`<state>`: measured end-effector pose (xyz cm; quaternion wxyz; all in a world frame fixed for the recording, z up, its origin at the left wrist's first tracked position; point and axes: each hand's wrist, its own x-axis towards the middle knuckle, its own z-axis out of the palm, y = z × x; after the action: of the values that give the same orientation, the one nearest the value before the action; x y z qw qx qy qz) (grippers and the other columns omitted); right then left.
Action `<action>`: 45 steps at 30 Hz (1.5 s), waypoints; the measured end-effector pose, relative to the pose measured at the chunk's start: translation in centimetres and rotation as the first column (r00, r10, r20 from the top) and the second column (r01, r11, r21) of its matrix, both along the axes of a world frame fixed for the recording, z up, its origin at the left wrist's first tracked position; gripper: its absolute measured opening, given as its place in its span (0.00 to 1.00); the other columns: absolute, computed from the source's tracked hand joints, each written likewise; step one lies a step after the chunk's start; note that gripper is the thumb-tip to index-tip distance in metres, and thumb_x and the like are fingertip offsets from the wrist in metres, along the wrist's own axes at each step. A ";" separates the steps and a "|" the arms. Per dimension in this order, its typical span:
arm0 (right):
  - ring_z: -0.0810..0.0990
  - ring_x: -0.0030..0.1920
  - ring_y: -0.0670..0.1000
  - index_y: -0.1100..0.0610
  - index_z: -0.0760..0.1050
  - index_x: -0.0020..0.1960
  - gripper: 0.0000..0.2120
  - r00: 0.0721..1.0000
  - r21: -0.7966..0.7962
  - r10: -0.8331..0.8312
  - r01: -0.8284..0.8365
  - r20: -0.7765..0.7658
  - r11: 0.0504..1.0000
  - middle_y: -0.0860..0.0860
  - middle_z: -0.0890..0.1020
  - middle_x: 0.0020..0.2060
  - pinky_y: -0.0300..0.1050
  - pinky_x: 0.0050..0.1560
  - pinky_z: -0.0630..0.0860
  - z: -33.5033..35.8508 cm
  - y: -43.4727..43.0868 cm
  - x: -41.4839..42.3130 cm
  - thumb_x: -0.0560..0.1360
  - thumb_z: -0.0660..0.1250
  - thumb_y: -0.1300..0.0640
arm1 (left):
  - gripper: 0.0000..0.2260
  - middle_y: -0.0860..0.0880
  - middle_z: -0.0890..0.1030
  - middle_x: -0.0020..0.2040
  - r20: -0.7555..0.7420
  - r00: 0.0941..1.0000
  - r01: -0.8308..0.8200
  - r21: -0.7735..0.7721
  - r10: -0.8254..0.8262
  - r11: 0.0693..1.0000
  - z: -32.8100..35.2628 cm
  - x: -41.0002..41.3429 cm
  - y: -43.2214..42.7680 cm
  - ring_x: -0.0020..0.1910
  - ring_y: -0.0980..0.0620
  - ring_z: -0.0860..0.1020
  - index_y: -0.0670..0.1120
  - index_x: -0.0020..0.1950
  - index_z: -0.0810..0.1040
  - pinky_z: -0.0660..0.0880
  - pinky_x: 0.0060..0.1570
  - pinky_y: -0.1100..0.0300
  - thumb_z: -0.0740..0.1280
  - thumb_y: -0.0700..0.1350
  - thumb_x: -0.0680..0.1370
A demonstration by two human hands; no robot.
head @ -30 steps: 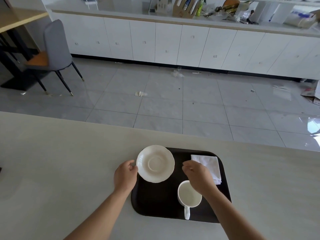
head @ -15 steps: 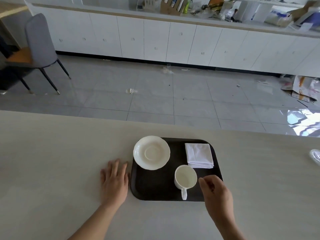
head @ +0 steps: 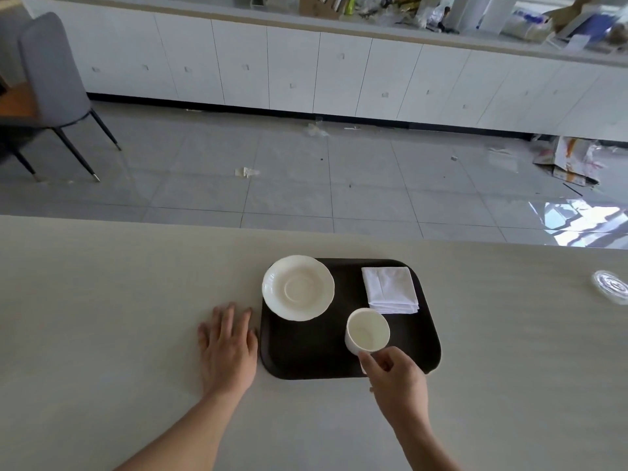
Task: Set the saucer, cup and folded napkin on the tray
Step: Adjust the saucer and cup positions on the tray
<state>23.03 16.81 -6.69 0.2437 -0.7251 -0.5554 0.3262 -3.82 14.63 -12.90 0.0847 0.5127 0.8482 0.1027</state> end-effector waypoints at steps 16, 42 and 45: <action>0.81 0.26 0.48 0.57 0.75 0.29 0.18 0.994 -0.013 -0.089 0.089 -0.057 0.996 0.49 0.82 0.23 0.41 0.29 0.72 0.5 6.1 -2.9 0.73 0.71 0.49 | 0.24 0.41 0.73 0.70 -0.019 1.000 0.020 -0.007 -0.020 1.000 -0.3 -0.2 0.0 0.72 0.38 0.68 0.48 0.66 0.77 0.63 0.69 0.36 0.50 0.53 0.77; 0.84 0.34 0.55 0.59 0.75 0.34 0.18 0.997 0.020 -0.067 0.067 -0.031 0.998 0.52 0.82 0.29 0.53 0.40 0.82 -0.7 9.2 -4.3 0.74 0.70 0.46 | 0.24 0.41 0.74 0.70 -0.053 0.999 0.006 -0.011 -0.007 1.000 -0.5 -0.1 0.1 0.71 0.38 0.69 0.47 0.65 0.77 0.63 0.68 0.37 0.51 0.52 0.76; 0.84 0.34 0.55 0.58 0.75 0.34 0.18 0.997 0.002 -0.058 0.058 -0.056 0.998 0.52 0.83 0.29 0.53 0.41 0.81 -0.7 9.3 -4.3 0.74 0.70 0.45 | 0.24 0.41 0.74 0.70 -0.052 0.999 0.002 0.004 -0.002 1.000 -0.4 0.0 0.2 0.71 0.38 0.69 0.47 0.65 0.78 0.63 0.68 0.37 0.51 0.53 0.76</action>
<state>18.73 26.10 -7.41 0.2700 -0.7310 -0.5277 0.3381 -3.80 14.79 -13.32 0.0617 0.5162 0.8494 0.0908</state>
